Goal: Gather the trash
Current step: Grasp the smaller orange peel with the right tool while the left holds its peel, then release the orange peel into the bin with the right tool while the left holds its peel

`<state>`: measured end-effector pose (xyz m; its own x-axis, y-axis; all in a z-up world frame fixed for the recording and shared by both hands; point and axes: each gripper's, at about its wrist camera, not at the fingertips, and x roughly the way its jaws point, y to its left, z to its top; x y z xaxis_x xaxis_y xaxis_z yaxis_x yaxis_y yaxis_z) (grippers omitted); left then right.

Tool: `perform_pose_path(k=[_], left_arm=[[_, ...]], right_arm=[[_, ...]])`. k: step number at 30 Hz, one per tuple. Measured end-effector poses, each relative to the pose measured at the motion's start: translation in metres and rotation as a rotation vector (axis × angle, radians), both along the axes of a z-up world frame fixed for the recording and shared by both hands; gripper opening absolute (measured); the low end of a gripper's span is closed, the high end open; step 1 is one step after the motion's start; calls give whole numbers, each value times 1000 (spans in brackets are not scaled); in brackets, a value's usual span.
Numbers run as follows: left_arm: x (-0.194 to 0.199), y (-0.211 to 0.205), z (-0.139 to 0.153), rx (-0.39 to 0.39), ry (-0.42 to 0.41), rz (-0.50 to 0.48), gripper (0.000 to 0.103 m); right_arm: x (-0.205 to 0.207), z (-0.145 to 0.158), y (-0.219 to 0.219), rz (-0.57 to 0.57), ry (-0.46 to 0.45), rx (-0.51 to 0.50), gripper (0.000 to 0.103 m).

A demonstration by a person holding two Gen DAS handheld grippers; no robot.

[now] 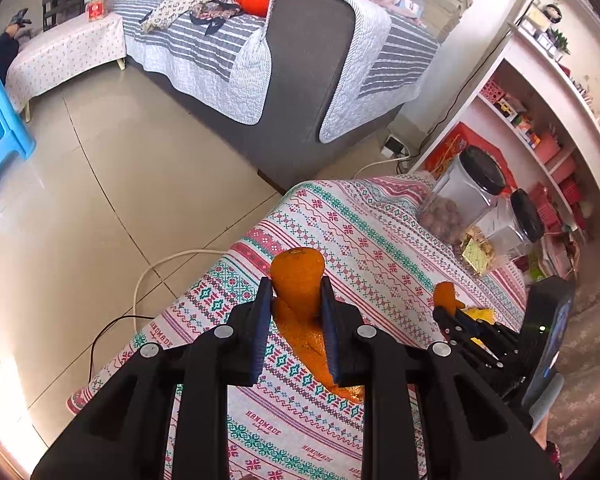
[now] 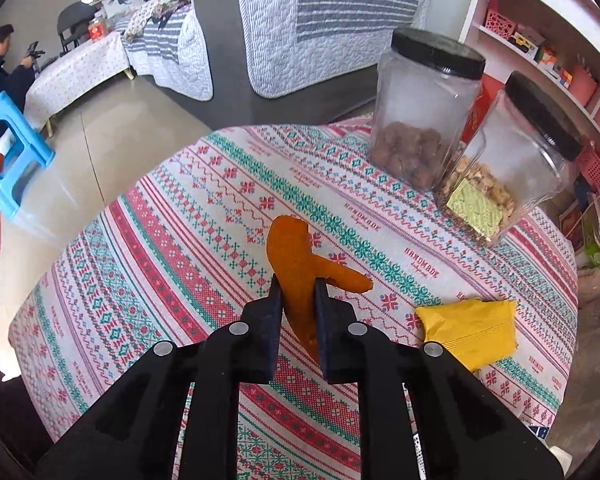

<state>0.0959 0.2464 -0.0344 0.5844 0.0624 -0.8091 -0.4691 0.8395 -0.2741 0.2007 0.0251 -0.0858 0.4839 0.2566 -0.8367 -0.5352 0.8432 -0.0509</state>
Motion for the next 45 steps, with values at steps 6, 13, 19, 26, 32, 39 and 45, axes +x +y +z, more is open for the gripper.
perform_pose_path(k=[6,13,19,26,32,39,45], left_arm=[[-5,-4,14,21,-45,2,24],[-13,-17,36,60,-118,-8,24],[-21,-36,54,109,-180,-21,24],[-33,-66,73,175,-267,-41,24],[-40,-106,82,217,-328,-86,24],[-48,-166,93,209,-386,-182,24],[-52,-221,96,198,-406,-266,24]], right_arm=[[-13,41,-7,-52,-97,80,15],[-42,79,-28,-124,-201,164,15],[-67,106,-54,-185,-293,195,15],[-94,126,-92,-245,-370,235,15],[-120,139,-131,-309,-443,231,15],[-143,147,-184,-413,-511,213,15],[-155,149,-241,-525,-528,225,15]])
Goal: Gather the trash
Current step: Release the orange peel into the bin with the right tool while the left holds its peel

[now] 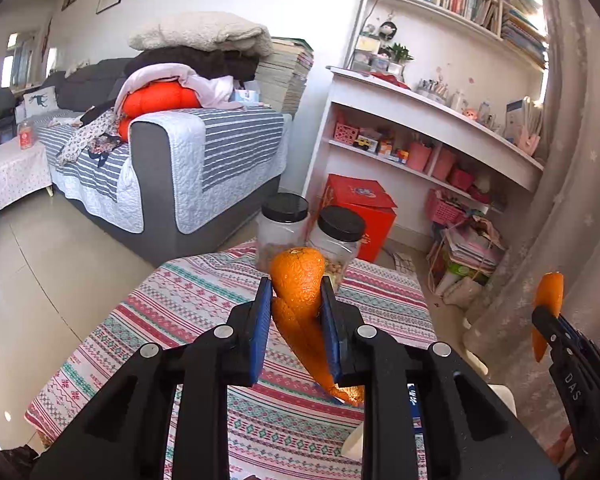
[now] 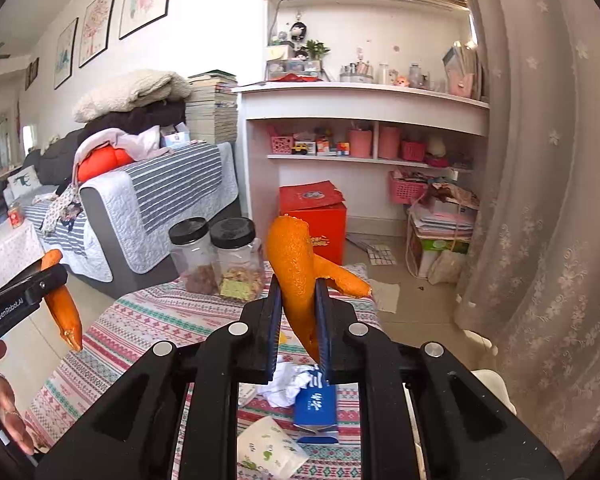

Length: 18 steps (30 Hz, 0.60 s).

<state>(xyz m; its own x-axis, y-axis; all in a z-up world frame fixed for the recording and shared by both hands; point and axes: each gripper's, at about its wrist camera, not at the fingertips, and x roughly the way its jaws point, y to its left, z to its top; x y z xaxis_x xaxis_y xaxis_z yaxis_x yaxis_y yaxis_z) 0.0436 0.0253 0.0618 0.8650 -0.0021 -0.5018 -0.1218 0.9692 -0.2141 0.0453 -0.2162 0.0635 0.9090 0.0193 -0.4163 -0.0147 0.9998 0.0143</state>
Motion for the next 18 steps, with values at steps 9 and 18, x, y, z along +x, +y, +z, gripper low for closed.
perform_pose_path(k=[9,18], left_arm=[[5,-80,-1,21,24,-110,24],[15,-172,-6,57,49,-241,24]], right_arm=[[-18,-13,-91,-173,26,51,15],[-24,-42,-177,-347,173,92,51]])
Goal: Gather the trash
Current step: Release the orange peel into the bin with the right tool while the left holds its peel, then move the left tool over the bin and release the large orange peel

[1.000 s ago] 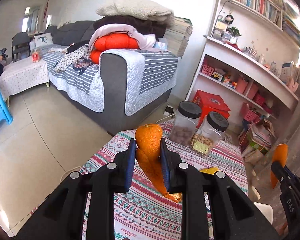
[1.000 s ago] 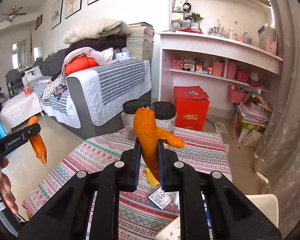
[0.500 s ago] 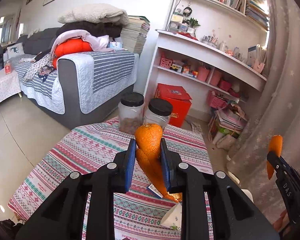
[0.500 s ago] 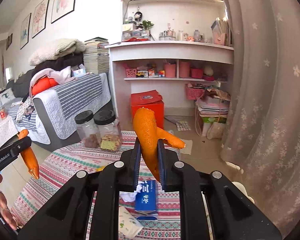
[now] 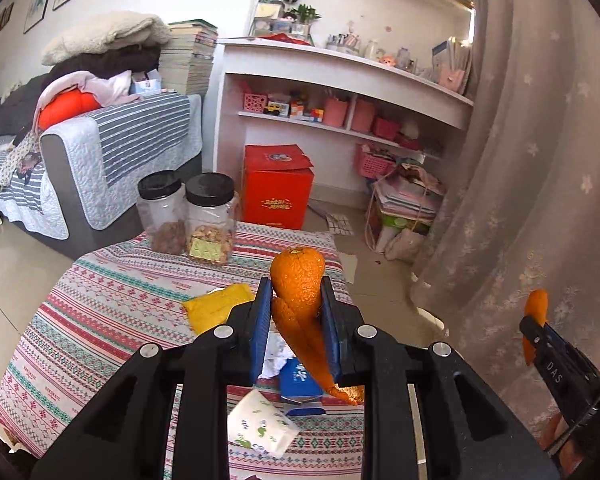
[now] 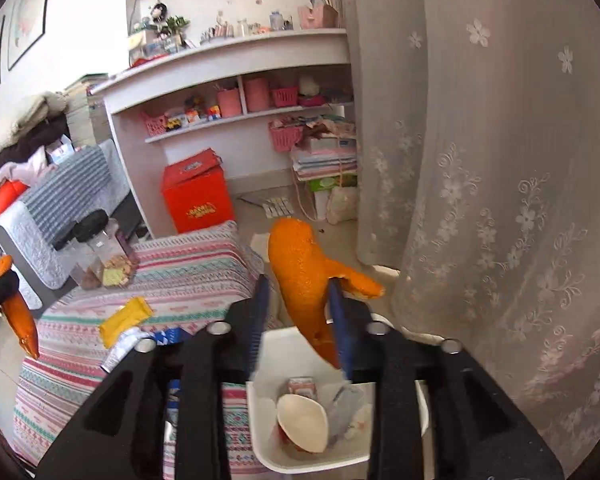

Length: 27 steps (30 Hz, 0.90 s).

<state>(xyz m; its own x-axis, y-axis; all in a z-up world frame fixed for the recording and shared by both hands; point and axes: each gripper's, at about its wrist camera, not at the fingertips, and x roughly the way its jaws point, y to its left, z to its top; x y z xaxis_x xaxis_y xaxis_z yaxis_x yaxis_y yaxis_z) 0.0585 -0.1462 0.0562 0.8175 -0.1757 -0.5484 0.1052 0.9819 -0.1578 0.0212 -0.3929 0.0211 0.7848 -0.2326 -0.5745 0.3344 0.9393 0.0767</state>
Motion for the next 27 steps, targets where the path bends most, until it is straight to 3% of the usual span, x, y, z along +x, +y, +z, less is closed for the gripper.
perform_pose_path(k=[3,5,8,12,23,25,27], left_arm=[[6,-34,-6,-7,28,-53,24],[11,-55,-11,-22,57,-85,24],[16,-86,-20,-39,95,-131,24],[22,-121,-30,-43,136,-187,24],[29,-186,-50,-50,234,-287,27],[30,-194,-53,-44,248,-307,39],[31,-199,-54,-38,259,-317,65]], right_arm=[[-11,-4,-25,-94,7,-14,67],[-20,-2,-42,-186,-10,-37,92],[-33,0,-67,-293,-19,-62,96],[-38,-4,-89,-341,22,-53,96],[-53,1,-118,-432,21,-29,96],[-54,1,-120,-440,22,-32,96],[-56,1,-121,-447,20,-32,96]])
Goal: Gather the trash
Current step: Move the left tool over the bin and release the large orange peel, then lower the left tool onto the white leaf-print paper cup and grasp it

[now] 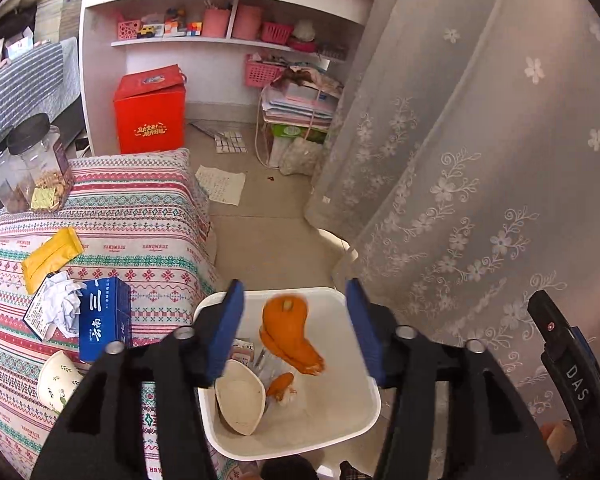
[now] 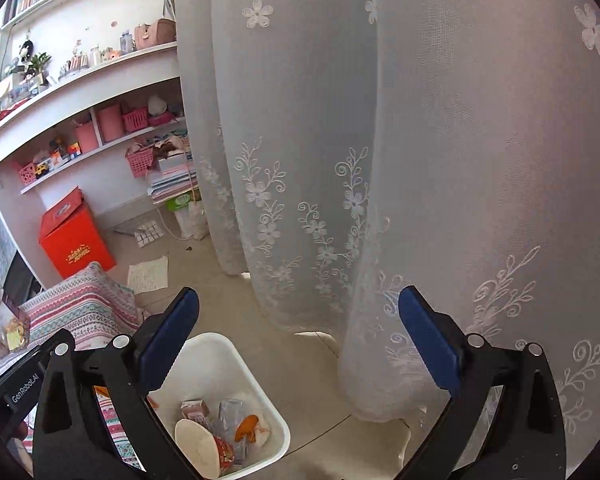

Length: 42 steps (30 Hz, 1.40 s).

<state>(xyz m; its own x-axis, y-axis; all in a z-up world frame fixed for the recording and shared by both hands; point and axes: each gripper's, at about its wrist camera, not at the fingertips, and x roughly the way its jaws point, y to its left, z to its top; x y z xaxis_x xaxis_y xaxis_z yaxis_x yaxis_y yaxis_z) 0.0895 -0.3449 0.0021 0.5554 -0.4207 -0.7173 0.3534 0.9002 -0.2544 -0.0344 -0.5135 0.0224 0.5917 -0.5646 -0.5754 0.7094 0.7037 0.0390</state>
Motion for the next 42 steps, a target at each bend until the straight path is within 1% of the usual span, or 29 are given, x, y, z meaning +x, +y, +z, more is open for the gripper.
perform_pose_path(k=[4,6,9,14,16,20,23,26,27,29,30,33,35,39,42], left_arm=[[-1,-2,0,24,-11,3,69],[-1,0,0,39,-15,10,76],[-1,6,0,61,-24,31,83],[-2,18,-6,125,-24,74,90],[-4,25,-14,162,-10,99,91],[-11,49,-34,201,23,125,91],[-15,74,-49,259,28,160,91],[-13,105,-63,291,65,210,91],[-12,119,-67,283,86,237,91],[-11,150,-76,238,146,305,91],[-10,166,-81,203,183,344,91],[-12,212,-99,53,296,456,91],[-15,234,-111,-13,352,528,91],[-15,250,-135,-113,440,588,91],[-11,253,-147,-211,485,625,91]], right_arm=[[0,0,1,-2,-1,2,96],[1,0,3,8,0,2,96],[4,1,7,20,8,-7,96],[11,-3,15,54,33,-3,96],[16,-7,19,78,57,6,96],[25,-14,28,133,97,31,96],[35,-19,41,187,129,36,96],[42,-20,51,218,140,40,96],[43,-19,54,226,138,36,96],[47,-18,60,242,135,34,96],[48,-18,64,251,135,34,96],[54,-18,75,278,143,35,96],[58,-20,82,297,151,36,96],[64,-23,92,320,168,25,96],[67,-27,96,324,184,19,96]])
